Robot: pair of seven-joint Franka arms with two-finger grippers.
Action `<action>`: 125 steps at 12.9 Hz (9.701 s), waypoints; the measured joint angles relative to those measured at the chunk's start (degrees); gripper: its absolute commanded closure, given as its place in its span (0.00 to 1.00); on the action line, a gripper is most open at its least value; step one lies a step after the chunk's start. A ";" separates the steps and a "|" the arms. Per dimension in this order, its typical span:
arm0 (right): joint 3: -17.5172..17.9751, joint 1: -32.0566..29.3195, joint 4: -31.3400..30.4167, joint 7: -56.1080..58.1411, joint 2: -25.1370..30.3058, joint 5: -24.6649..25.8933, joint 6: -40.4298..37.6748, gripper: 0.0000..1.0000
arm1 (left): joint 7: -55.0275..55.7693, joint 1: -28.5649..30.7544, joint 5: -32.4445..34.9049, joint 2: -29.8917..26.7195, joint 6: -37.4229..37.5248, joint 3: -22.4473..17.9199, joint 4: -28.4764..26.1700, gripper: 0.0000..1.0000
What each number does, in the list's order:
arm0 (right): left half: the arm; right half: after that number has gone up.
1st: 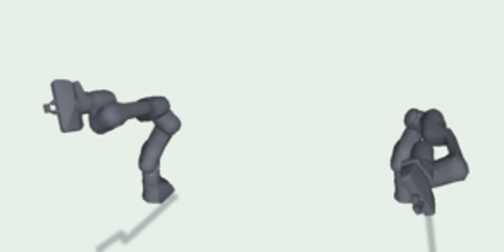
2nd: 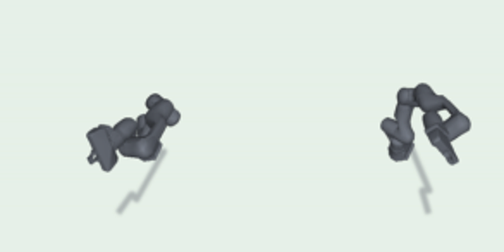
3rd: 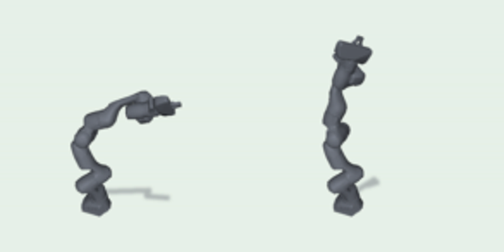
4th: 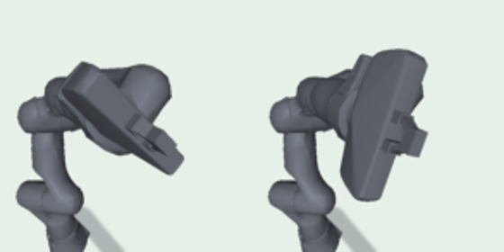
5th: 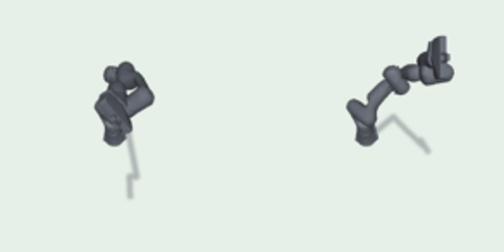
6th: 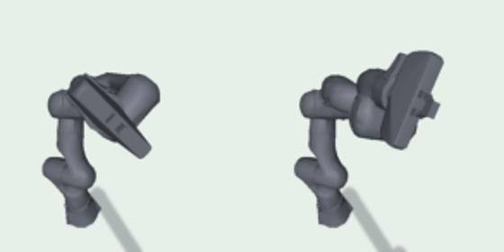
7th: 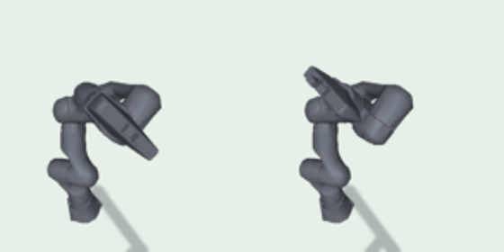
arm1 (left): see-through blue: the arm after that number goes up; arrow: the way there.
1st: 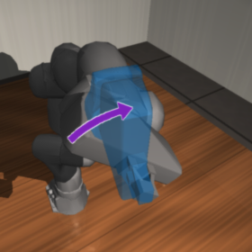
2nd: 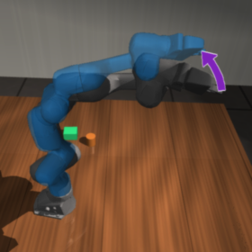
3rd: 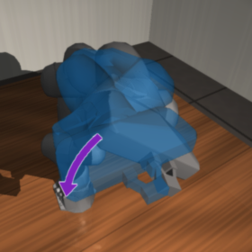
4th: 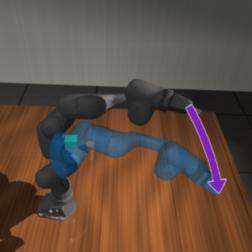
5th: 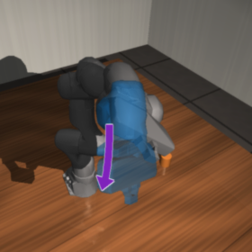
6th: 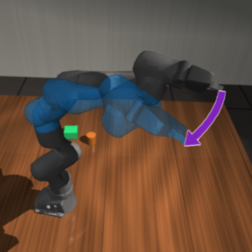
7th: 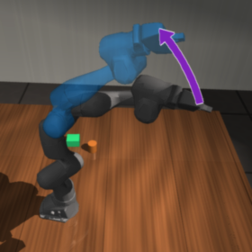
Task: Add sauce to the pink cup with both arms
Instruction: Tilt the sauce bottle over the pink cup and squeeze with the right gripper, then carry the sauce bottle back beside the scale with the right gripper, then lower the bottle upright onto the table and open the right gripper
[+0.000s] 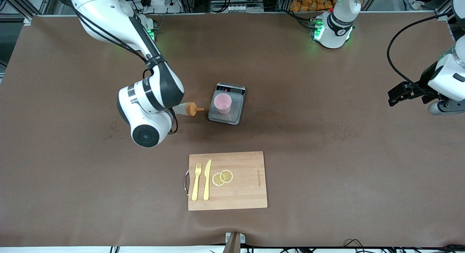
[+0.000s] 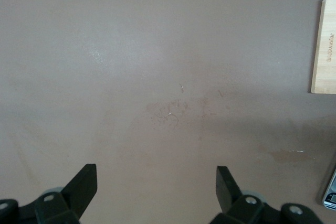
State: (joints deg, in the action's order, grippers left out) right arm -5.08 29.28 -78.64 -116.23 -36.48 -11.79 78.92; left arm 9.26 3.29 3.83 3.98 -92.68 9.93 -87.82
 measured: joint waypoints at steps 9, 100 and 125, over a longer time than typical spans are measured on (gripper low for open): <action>0.00 5.81 -0.13 -6.44 -0.11 4.81 -4.64 0.71 | 0.00 -0.02 -1.07 -0.28 0.04 -0.12 -0.56 0.00; -1.06 -8.86 4.62 15.70 0.12 -3.53 -8.90 1.00 | 0.00 -0.15 -2.72 -0.78 2.54 -0.22 -1.15 0.00; -1.23 -48.27 -1.82 91.99 -16.69 -23.27 -10.62 0.93 | 0.00 -0.96 -2.72 -0.78 2.54 1.35 -1.14 0.00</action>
State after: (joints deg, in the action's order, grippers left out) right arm -6.31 -18.98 -80.46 -24.24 -53.17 -35.06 68.30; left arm 9.26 2.33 1.11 3.20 -90.15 11.28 -88.96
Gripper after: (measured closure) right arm 0.581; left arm 0.000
